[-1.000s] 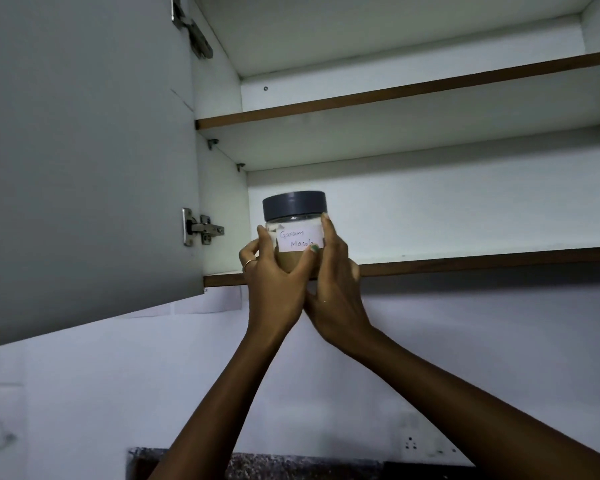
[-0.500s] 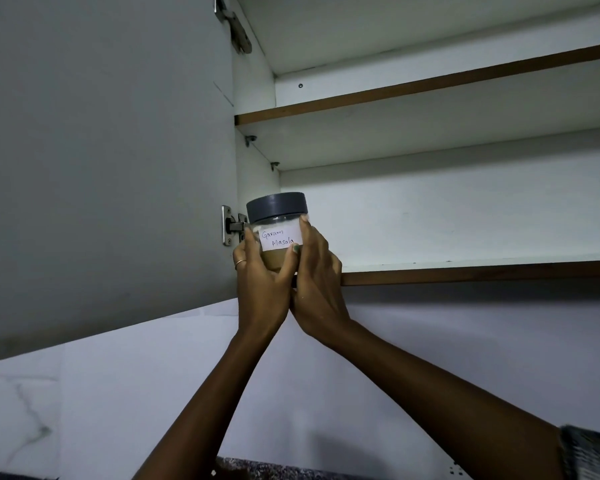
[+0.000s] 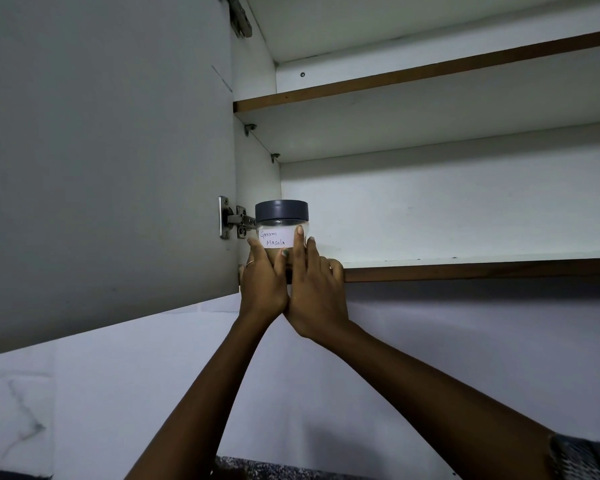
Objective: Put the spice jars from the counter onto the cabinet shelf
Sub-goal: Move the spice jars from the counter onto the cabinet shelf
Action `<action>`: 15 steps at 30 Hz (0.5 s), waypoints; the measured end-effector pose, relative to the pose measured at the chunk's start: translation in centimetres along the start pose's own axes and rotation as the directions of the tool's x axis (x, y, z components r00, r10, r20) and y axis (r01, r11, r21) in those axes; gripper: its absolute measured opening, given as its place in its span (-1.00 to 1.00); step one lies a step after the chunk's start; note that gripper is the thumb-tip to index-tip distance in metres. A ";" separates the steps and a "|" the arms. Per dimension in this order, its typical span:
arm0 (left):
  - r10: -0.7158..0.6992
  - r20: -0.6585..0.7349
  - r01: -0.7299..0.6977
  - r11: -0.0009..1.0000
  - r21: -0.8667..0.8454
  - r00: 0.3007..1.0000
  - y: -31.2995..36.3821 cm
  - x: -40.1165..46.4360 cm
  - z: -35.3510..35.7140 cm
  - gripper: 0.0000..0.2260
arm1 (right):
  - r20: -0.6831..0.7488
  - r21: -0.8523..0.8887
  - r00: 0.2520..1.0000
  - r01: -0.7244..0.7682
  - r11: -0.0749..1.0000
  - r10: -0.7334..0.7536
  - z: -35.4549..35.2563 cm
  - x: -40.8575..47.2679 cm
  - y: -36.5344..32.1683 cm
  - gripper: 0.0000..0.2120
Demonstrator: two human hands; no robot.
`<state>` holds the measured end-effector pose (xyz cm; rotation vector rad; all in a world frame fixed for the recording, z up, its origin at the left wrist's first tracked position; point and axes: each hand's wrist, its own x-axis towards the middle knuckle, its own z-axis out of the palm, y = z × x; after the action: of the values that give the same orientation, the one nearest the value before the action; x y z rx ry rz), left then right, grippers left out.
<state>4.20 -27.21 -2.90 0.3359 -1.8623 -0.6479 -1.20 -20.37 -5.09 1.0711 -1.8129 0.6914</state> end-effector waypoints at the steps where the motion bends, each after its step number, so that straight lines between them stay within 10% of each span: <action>1: -0.005 -0.003 0.005 1.000 0.016 1.000 -0.1 0.0 0.2 -0.50 | 0.014 -0.021 1.000 -0.007 1.000 0.008 0.1 0.0 0.0 -0.09; 15: -0.013 -0.037 0.018 0.991 0.135 0.999 -0.9 0.0 1.0 -0.48 | 0.163 -0.146 0.985 -0.032 0.989 0.055 -0.3 0.5 -0.3 -0.16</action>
<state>3.20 -27.65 -3.70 0.4477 -1.8752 -0.5236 -0.94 -20.42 -4.47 1.0215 -2.0019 0.5014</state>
